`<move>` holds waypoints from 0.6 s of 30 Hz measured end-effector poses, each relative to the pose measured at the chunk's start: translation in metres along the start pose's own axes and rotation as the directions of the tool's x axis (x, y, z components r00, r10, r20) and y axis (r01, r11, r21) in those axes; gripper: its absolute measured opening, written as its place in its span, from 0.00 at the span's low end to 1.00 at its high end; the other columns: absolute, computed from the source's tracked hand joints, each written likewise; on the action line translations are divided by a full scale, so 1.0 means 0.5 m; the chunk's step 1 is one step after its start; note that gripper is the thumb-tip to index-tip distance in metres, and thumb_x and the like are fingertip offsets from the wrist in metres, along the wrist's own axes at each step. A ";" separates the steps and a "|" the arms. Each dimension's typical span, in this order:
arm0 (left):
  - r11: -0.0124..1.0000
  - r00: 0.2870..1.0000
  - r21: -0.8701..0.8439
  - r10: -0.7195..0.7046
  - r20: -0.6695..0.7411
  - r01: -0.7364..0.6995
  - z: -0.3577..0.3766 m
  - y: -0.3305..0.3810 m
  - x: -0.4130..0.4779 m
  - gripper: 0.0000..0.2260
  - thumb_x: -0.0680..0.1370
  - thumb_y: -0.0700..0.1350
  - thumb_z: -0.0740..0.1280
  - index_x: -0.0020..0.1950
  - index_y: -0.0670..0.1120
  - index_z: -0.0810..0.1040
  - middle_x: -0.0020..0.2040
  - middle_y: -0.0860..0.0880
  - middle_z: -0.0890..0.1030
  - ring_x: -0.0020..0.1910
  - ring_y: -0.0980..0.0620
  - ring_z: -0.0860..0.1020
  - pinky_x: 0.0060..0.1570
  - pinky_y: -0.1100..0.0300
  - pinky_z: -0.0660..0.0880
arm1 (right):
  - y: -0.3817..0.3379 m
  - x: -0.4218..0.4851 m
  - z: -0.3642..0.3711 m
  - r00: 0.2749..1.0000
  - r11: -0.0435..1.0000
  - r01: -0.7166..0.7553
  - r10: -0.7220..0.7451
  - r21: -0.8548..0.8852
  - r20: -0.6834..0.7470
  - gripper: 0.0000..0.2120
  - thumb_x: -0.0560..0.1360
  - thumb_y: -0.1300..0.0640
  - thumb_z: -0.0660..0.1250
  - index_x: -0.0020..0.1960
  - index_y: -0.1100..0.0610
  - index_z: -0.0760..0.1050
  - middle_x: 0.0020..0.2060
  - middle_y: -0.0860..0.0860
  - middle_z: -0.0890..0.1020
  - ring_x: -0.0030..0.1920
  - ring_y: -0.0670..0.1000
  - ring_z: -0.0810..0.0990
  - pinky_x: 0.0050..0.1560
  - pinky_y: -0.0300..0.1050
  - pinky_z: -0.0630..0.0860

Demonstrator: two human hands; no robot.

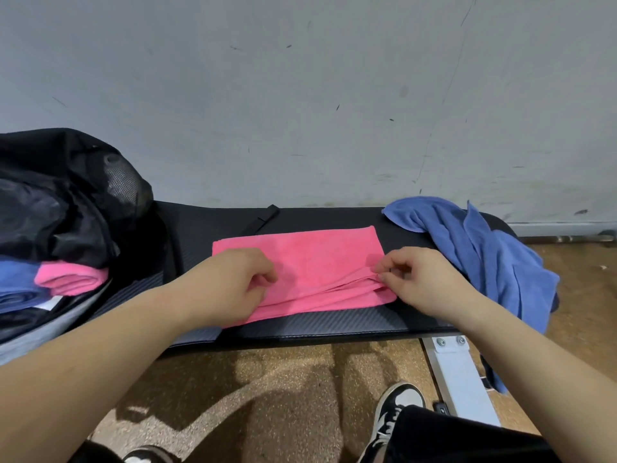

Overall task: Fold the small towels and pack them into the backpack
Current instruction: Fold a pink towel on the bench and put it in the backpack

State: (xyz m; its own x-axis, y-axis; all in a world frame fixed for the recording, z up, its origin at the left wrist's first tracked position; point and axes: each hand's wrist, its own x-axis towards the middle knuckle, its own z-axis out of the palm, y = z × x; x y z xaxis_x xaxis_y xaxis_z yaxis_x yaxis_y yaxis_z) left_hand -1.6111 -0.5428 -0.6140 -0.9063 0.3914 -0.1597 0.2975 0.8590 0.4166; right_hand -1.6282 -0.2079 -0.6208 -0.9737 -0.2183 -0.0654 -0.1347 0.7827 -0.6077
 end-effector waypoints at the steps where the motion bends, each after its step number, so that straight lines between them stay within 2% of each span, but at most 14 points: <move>1: 1.000 1.000 0.015 -0.005 0.003 0.005 -0.002 -0.009 -0.004 0.12 0.78 0.44 0.70 0.59 0.53 0.84 0.57 0.59 0.81 0.55 0.56 0.80 0.59 0.56 0.78 | 0.003 0.000 0.002 1.000 0.999 0.011 -0.011 -0.044 -0.008 0.12 0.77 0.58 0.73 0.41 0.43 0.79 0.36 0.38 0.82 0.36 0.40 0.79 0.39 0.34 0.73; 2: 0.999 1.000 0.035 -0.012 0.019 0.011 -0.005 -0.016 -0.008 0.11 0.77 0.45 0.70 0.60 0.53 0.84 0.56 0.59 0.81 0.54 0.56 0.79 0.59 0.57 0.77 | 0.003 0.000 0.001 1.000 0.997 0.024 -0.025 -0.077 -0.017 0.10 0.77 0.59 0.72 0.43 0.45 0.78 0.38 0.42 0.81 0.37 0.40 0.78 0.41 0.36 0.74; 4: 0.998 0.999 0.060 -0.022 0.047 0.019 -0.008 -0.024 -0.013 0.10 0.77 0.47 0.71 0.58 0.52 0.84 0.55 0.58 0.80 0.52 0.56 0.79 0.58 0.58 0.77 | -0.001 0.003 -0.010 0.997 0.992 0.070 -0.072 -0.108 -0.013 0.07 0.78 0.59 0.69 0.46 0.48 0.77 0.42 0.44 0.78 0.40 0.40 0.77 0.41 0.33 0.71; 6: 0.998 0.998 0.053 -0.030 0.049 0.028 -0.009 -0.024 -0.012 0.10 0.77 0.44 0.69 0.56 0.52 0.84 0.53 0.58 0.79 0.50 0.57 0.78 0.56 0.60 0.76 | -0.008 0.006 -0.031 0.993 0.986 0.121 -0.119 -0.118 0.026 0.06 0.79 0.59 0.68 0.47 0.48 0.75 0.43 0.46 0.79 0.40 0.42 0.77 0.42 0.35 0.70; 8: 0.998 0.996 0.027 -0.059 0.064 0.057 -0.014 -0.020 -0.009 0.12 0.76 0.40 0.66 0.54 0.51 0.85 0.53 0.58 0.80 0.49 0.60 0.77 0.55 0.62 0.75 | -0.011 0.006 -0.048 0.989 0.981 0.137 -0.127 -0.138 0.080 0.06 0.80 0.59 0.67 0.47 0.48 0.76 0.44 0.46 0.80 0.42 0.45 0.79 0.45 0.43 0.76; 10: 0.995 0.993 0.006 -0.095 0.072 0.095 -0.021 -0.016 -0.004 0.15 0.77 0.38 0.63 0.54 0.51 0.85 0.53 0.59 0.82 0.50 0.60 0.78 0.56 0.62 0.75 | -0.011 0.005 -0.052 0.984 0.964 0.117 -0.080 -0.239 0.159 0.05 0.79 0.57 0.69 0.46 0.48 0.78 0.46 0.46 0.80 0.45 0.48 0.80 0.50 0.50 0.78; 12: 0.993 0.992 0.000 -0.121 0.024 0.121 -0.028 -0.015 0.005 0.16 0.77 0.37 0.62 0.53 0.52 0.86 0.51 0.57 0.84 0.50 0.56 0.81 0.56 0.61 0.78 | -0.014 0.008 -0.047 0.957 0.948 0.071 0.022 -0.310 0.288 0.05 0.78 0.54 0.71 0.43 0.49 0.81 0.44 0.46 0.80 0.43 0.48 0.80 0.53 0.51 0.79; 14: 0.988 0.985 0.001 -0.151 -0.079 0.152 -0.036 -0.021 0.019 0.13 0.78 0.39 0.65 0.54 0.51 0.86 0.49 0.55 0.84 0.49 0.53 0.82 0.53 0.59 0.78 | -0.018 0.016 -0.048 0.911 0.959 0.000 0.117 -0.284 0.396 0.14 0.78 0.47 0.71 0.37 0.54 0.80 0.35 0.44 0.80 0.35 0.47 0.77 0.45 0.47 0.78; 16: 0.978 0.961 0.019 -0.199 -0.192 0.206 -0.044 -0.039 0.037 0.10 0.79 0.42 0.66 0.56 0.51 0.85 0.51 0.53 0.81 0.52 0.49 0.80 0.55 0.54 0.78 | -0.028 0.030 -0.055 0.912 0.967 -0.114 0.193 -0.228 0.362 0.27 0.78 0.41 0.70 0.31 0.58 0.69 0.26 0.48 0.69 0.29 0.49 0.67 0.34 0.43 0.67; 17: 0.968 0.946 0.037 -0.235 -0.225 0.249 -0.047 -0.052 0.045 0.11 0.78 0.43 0.67 0.58 0.51 0.83 0.53 0.51 0.80 0.55 0.47 0.80 0.56 0.50 0.78 | -0.030 0.041 -0.055 0.937 0.965 -0.157 0.213 -0.209 0.276 0.27 0.78 0.41 0.70 0.30 0.57 0.66 0.26 0.49 0.67 0.28 0.49 0.65 0.33 0.43 0.64; 18: 0.952 0.934 0.063 -0.281 -0.223 0.301 -0.050 -0.067 0.051 0.13 0.77 0.45 0.68 0.61 0.51 0.82 0.55 0.50 0.80 0.57 0.46 0.79 0.58 0.47 0.78 | -0.030 0.052 -0.051 0.960 0.965 -0.187 0.220 -0.184 0.176 0.26 0.79 0.42 0.69 0.31 0.57 0.67 0.26 0.49 0.69 0.28 0.48 0.67 0.33 0.43 0.65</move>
State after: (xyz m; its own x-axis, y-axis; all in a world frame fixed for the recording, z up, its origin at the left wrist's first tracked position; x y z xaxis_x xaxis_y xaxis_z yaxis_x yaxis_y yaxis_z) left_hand -1.6517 -0.5698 -0.6098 -0.9965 0.0506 -0.0665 0.0290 0.9559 0.2924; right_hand -1.6560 -0.2107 -0.5933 -0.9316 -0.1399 -0.3356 0.0187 0.9033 -0.4286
